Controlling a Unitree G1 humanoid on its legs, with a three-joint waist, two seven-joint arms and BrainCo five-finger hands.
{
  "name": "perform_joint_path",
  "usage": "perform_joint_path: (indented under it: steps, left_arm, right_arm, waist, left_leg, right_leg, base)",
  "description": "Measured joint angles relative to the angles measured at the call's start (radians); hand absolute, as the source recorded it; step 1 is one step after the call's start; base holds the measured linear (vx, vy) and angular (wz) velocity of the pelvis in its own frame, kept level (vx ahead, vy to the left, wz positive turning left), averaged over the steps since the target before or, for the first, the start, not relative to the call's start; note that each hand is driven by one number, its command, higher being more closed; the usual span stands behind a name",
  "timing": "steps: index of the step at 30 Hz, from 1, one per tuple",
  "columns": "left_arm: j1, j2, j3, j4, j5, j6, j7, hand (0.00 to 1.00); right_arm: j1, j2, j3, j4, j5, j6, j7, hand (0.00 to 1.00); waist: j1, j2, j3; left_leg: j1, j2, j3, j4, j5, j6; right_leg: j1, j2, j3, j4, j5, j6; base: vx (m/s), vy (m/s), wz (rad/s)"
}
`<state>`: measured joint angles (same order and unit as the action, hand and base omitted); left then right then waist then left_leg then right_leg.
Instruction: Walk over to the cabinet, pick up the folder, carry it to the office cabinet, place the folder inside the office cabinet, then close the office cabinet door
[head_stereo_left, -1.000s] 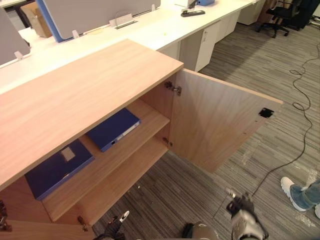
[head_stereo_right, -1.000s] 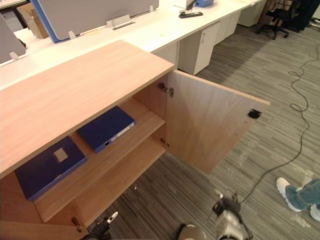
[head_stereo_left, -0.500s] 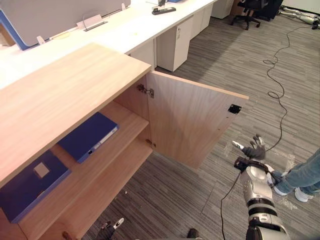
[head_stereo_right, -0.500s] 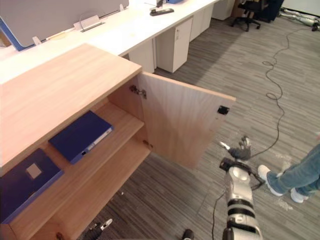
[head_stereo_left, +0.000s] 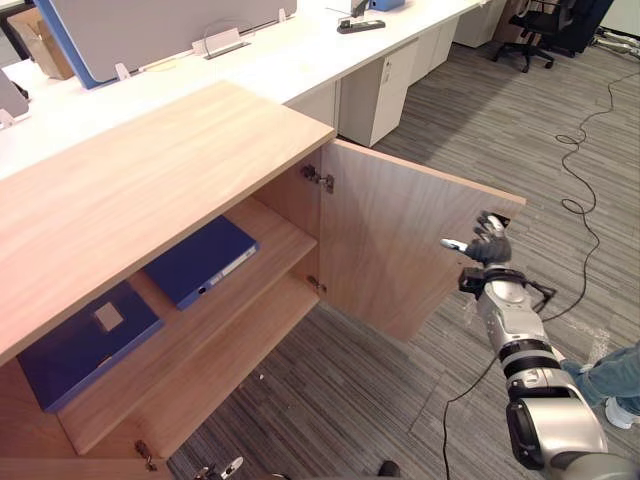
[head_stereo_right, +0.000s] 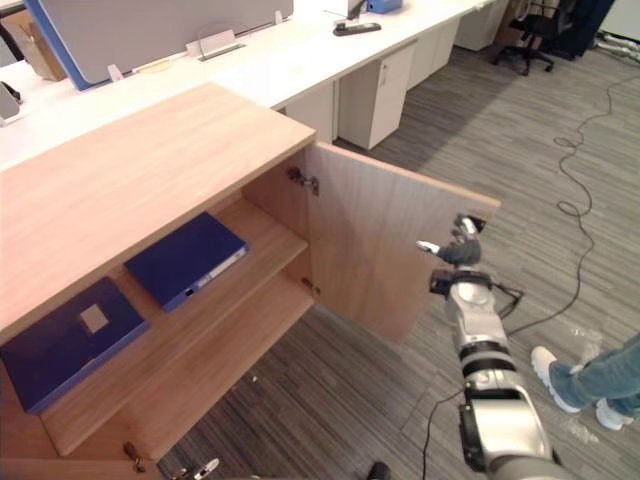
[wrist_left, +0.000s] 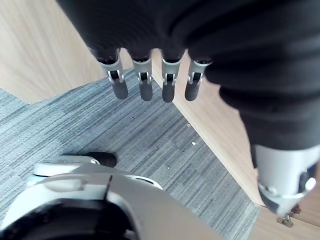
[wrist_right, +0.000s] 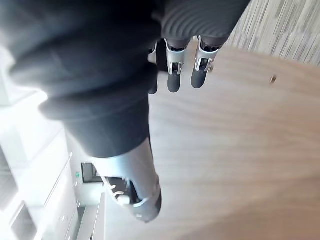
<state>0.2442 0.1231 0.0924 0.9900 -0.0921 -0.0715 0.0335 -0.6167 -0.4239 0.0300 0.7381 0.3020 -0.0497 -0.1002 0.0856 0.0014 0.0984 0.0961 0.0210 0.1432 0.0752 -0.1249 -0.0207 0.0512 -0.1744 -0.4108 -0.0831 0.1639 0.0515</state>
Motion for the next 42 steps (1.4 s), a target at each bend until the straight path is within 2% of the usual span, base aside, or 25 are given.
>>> perform_joint_path:
  steps: [2, 5, 8, 9, 10, 11, 14, 17, 18, 21, 23, 24, 26, 27, 28, 30, 33, 37, 42]
  left_arm:
    - [0.005, 0.004, 0.001, -0.001, 0.0, 0.0, -0.002, 0.0]
    - [0.009, 0.016, 0.002, -0.001, -0.007, 0.0, -0.006, 0.0]
    - [0.016, 0.02, 0.004, 0.0, -0.01, 0.001, -0.007, 0.0]
    - [0.015, 0.022, 0.004, 0.0, -0.005, 0.001, -0.013, 0.0]
    - [0.014, 0.025, 0.004, 0.0, 0.001, 0.001, -0.02, 0.0]
    - [0.014, 0.029, 0.004, 0.0, 0.015, 0.001, -0.035, 0.0]
    - [0.013, 0.04, 0.009, 0.001, 0.04, 0.001, -0.066, 0.0]
    - [0.01, 0.045, 0.012, 0.002, 0.053, 0.001, -0.073, 0.0]
    - [0.01, 0.046, 0.012, 0.003, 0.053, 0.001, -0.074, 0.0]
    - [0.01, 0.047, 0.012, 0.008, 0.055, 0.001, -0.079, 0.0]
    - [0.008, 0.047, 0.012, 0.02, 0.054, 0.0, -0.081, 0.0]
    - [0.008, 0.047, 0.012, 0.02, 0.054, 0.0, -0.081, 0.0]
    - [0.009, 0.048, 0.011, 0.021, 0.054, 0.001, -0.082, 0.0]
    - [0.009, 0.048, 0.011, 0.021, 0.054, 0.001, -0.082, 0.0]
    - [0.011, 0.047, 0.01, 0.022, 0.052, 0.001, -0.082, 0.0]
    - [0.014, 0.047, 0.008, 0.022, 0.052, 0.002, -0.082, 0.0]
    - [0.019, 0.041, 0.004, 0.024, 0.042, 0.002, -0.082, 0.0]
    - [0.022, 0.03, -0.001, 0.03, 0.023, 0.003, -0.084, 0.0]
    - [0.017, 0.012, -0.016, 0.026, 0.002, 0.002, -0.083, 0.0]
  right_arm:
    - [-0.051, 0.0, 0.076, 0.0, 0.018, -0.019, 0.035, 0.0]
    - [-0.108, -0.003, 0.259, -0.047, 0.031, -0.03, 0.099, 0.0]
    - [-0.114, -0.05, 0.604, -0.189, 0.03, -0.032, 0.211, 0.0]
    - [-0.114, -0.098, 0.775, -0.274, 0.03, -0.03, 0.28, 0.0]
    - [-0.111, -0.134, 0.89, -0.345, 0.03, -0.027, 0.337, 0.0]
    - [-0.088, -0.165, 1.0, -0.429, 0.028, -0.015, 0.433, 0.0]
    - [0.015, -0.187, 1.092, -0.513, 0.019, 0.032, 0.626, 0.0]
    - [0.106, -0.234, 1.048, -0.513, 0.005, 0.068, 0.705, 0.0]
    - [0.126, -0.243, 1.026, -0.51, -0.002, 0.07, 0.71, 0.0]
    - [0.217, -0.286, 0.861, -0.476, -0.013, 0.074, 0.709, 0.0]
    - [0.266, -0.295, 0.693, -0.378, -0.021, 0.064, 0.668, 0.0]
    - [0.272, -0.298, 0.654, -0.346, -0.033, 0.059, 0.647, 0.0]
    - [0.295, -0.302, 0.448, -0.193, -0.081, 0.049, 0.566, 0.0]
    - [0.298, -0.303, 0.417, -0.174, -0.091, 0.048, 0.554, 0.0]
    - [0.3, -0.315, 0.316, -0.11, -0.114, 0.048, 0.49, 0.0]
    - [0.299, -0.334, 0.193, -0.028, -0.131, 0.045, 0.415, 0.0]
    - [0.297, -0.36, 0.102, 0.067, -0.163, 0.046, 0.343, 0.0]
    - [0.281, -0.367, 0.07, 0.171, -0.208, 0.053, 0.296, 0.0]
    - [0.114, -0.35, -0.011, 0.317, -0.224, 0.062, 0.208, 0.0]
  waist:
    - [0.011, -0.007, 0.005]
    - [0.025, -0.029, 0.015]
    - [0.025, -0.04, 0.02]
    - [0.025, -0.042, 0.018]
    - [0.025, -0.045, 0.019]
    - [0.027, -0.052, 0.021]
    - [0.026, -0.067, 0.023]
    - [0.025, -0.077, 0.017]
    - [0.024, -0.079, 0.016]
    - [0.022, -0.079, 0.014]
    - [0.017, -0.078, 0.014]
    - [0.015, -0.078, 0.013]
    - [0.009, -0.076, 0.013]
    - [0.008, -0.076, 0.012]
    - [0.003, -0.073, 0.012]
    - [-0.01, -0.064, 0.009]
    - [-0.018, -0.043, 0.009]
    - [-0.033, -0.016, 0.02]
    - [-0.041, 0.019, 0.042]
  left_leg:
    - [-0.008, -0.005, -0.005, 0.0, 0.004, 0.003]
    - [-0.027, -0.007, -0.016, -0.003, 0.02, 0.002]
    - [-0.033, -0.006, -0.019, -0.004, 0.026, 0.002]
    - [-0.044, -0.002, -0.022, -0.001, 0.026, 0.002]
    - [-0.044, -0.001, -0.026, -0.002, 0.026, 0.002]
    - [-0.044, 0.0, -0.029, -0.001, 0.026, 0.002]
    - [-0.045, 0.0, -0.025, 0.0, 0.026, 0.002]
    - [-0.042, -0.001, -0.019, 0.001, 0.026, 0.002]
    - [-0.042, -0.001, -0.018, 0.001, 0.026, 0.002]
    - [-0.04, 0.001, -0.003, 0.002, 0.026, 0.002]
    - [-0.039, 0.001, 0.015, 0.003, 0.026, 0.002]
    - [-0.039, 0.0, 0.02, 0.003, 0.026, 0.002]
    - [-0.038, -0.002, 0.03, 0.009, 0.026, 0.002]
    - [-0.038, -0.002, 0.031, 0.009, 0.026, 0.002]
    - [-0.036, -0.002, 0.034, 0.012, 0.026, 0.002]
    - [-0.034, -0.002, 0.039, 0.015, 0.025, 0.002]
    - [-0.029, -0.002, 0.049, 0.016, 0.024, 0.002]
    - [-0.031, -0.001, 0.068, 0.017, 0.023, 0.0]
    - [-0.085, 0.0, 0.072, 0.041, 0.022, -0.001]
  right_leg:
    - [-0.007, -0.001, 0.0, 0.0, 0.007, -0.002]
    - [-0.026, -0.002, 0.0, 0.0, 0.014, -0.007]
    - [-0.033, -0.002, 0.0, 0.0, 0.016, -0.01]
    - [-0.035, -0.003, 0.0, 0.0, 0.016, -0.01]
    - [-0.036, -0.003, 0.0, 0.0, 0.016, -0.009]
    - [-0.036, -0.002, 0.0, 0.0, 0.016, -0.009]
    - [-0.039, -0.002, 0.006, 0.0, 0.016, -0.009]
    - [-0.04, -0.002, 0.012, -0.001, 0.016, -0.009]
    - [-0.04, -0.001, 0.013, -0.001, 0.016, -0.009]
    - [-0.047, 0.0, 0.031, -0.001, 0.019, -0.009]
    - [-0.057, 0.001, 0.051, -0.001, 0.027, -0.009]
    - [-0.059, 0.001, 0.056, -0.001, 0.029, -0.009]
    - [-0.062, -0.001, 0.066, -0.001, 0.035, -0.009]
    - [-0.062, -0.001, 0.067, -0.001, 0.035, -0.009]
    - [-0.062, -0.001, 0.071, -0.001, 0.038, -0.008]
    - [-0.062, -0.001, 0.079, -0.001, 0.04, -0.008]
    - [-0.061, -0.001, 0.09, -0.001, 0.043, -0.008]
    - [-0.07, 0.001, 0.112, -0.001, 0.043, -0.008]
    - [-0.117, 0.0, 0.124, -0.001, 0.05, -0.004]
  base:
    - [-0.12, 0.004, 0.04]
    - [-0.11, -0.012, 0.07]
    - [-0.06, -0.009, 0.04]
    - [-0.04, 0.0, 0.08]
    - [-0.02, 0.012, 0.11]
    - [0.01, 0.026, 0.08]
    - [0.01, 0.02, -0.01]
    - [-0.01, 0.032, -0.07]
    - [-0.02, 0.017, -0.06]
    - [-0.04, 0.019, -0.15]
    - [-0.06, 0.026, -0.24]
    - [-0.05, 0.027, -0.2]
    - [-0.05, 0.031, -0.12]
    - [-0.04, 0.027, -0.08]
    - [-0.03, 0.021, -0.07]
    - [-0.04, 0.023, -0.09]
    - [-0.04, 0.024, -0.1]
    - [-0.06, 0.013, -0.15]
    - [-0.06, 0.004, -0.05]
